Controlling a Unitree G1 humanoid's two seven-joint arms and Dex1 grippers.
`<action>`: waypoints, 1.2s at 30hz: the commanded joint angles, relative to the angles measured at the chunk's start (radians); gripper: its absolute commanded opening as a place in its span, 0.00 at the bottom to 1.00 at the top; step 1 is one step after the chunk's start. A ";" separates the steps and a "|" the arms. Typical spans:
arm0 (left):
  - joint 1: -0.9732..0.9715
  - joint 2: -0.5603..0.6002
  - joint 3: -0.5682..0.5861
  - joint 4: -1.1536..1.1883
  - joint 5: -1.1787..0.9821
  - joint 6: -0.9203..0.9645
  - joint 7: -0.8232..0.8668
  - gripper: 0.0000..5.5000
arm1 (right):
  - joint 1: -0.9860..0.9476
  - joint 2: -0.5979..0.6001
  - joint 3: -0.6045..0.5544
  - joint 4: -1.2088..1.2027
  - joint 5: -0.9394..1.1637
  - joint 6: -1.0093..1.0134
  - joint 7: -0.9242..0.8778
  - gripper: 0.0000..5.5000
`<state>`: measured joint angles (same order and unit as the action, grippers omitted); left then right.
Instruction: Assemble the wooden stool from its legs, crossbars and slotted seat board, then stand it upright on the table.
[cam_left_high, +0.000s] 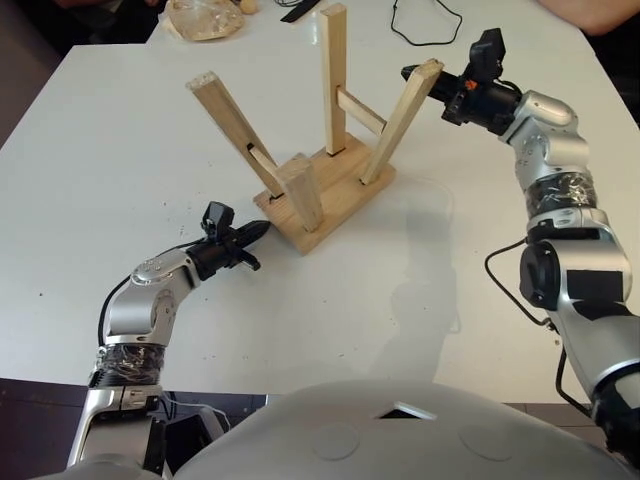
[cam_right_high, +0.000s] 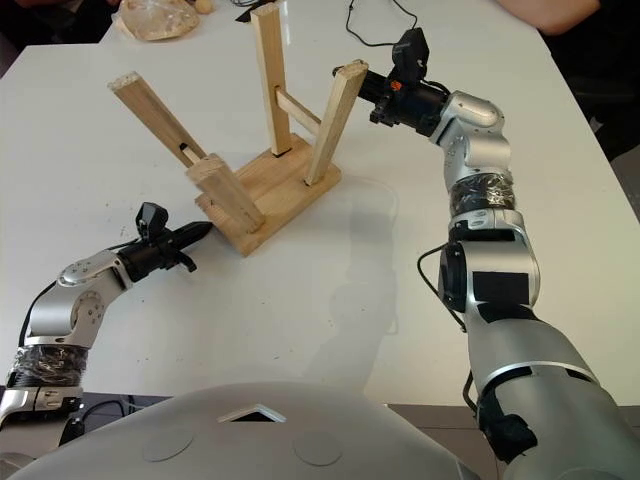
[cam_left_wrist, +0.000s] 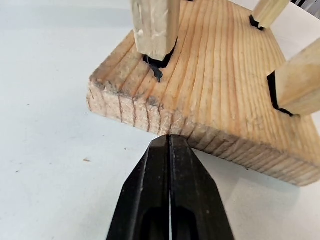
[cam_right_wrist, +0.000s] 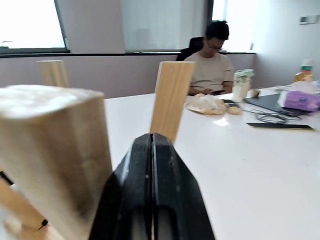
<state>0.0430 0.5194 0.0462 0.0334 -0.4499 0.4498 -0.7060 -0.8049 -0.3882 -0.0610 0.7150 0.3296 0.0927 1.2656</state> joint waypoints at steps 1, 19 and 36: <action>0.016 -0.006 -0.031 0.046 0.048 0.036 0.017 0.01 | 0.128 -0.023 0.051 -0.212 0.011 0.072 0.030 0.00; 0.130 0.085 0.071 -0.057 0.029 0.070 0.016 0.01 | 0.505 -0.192 -0.111 -0.458 -0.095 0.087 -0.398 0.00; 0.248 0.141 -0.062 -0.235 0.054 0.130 -0.025 0.01 | 0.586 -0.073 0.237 -0.314 -0.379 -0.140 -0.500 0.00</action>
<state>0.2496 0.6574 0.0304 -0.2382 -0.4358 0.5291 -0.7389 -0.2102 -0.4649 0.1460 0.3635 -0.0170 -0.0550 0.7581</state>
